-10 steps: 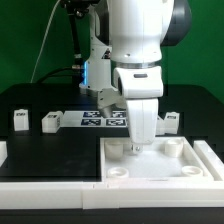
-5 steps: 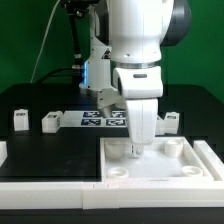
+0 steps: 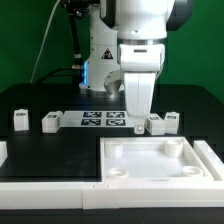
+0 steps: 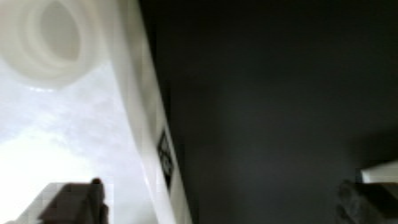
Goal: Assemble one leg
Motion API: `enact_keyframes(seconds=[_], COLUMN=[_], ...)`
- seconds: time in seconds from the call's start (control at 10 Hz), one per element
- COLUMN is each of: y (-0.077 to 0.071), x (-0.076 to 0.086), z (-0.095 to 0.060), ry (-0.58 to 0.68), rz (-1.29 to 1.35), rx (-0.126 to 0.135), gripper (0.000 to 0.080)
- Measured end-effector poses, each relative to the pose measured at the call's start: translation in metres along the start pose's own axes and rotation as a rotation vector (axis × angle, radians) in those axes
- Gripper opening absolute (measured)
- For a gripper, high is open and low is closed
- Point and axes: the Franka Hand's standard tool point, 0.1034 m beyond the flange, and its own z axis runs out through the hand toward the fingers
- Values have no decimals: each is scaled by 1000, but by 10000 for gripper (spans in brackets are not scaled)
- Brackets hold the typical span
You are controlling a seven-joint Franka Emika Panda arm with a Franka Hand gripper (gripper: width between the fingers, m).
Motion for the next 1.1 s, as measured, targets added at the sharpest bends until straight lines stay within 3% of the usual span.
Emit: enact_keyframes(seconds=[0.2, 0.6, 0.7, 0.8, 1.1], y=[-13, -14, -16, -31, -55], x=[5, 4, 6, 8, 23], z=[-19, -15, -14, -12, -5], ry=[-4, 2, 12, 21, 12], rz=[108, 345, 517, 718, 1153], rx=[-21, -12, -15, -15, 30], gripper=[649, 649, 649, 649, 649])
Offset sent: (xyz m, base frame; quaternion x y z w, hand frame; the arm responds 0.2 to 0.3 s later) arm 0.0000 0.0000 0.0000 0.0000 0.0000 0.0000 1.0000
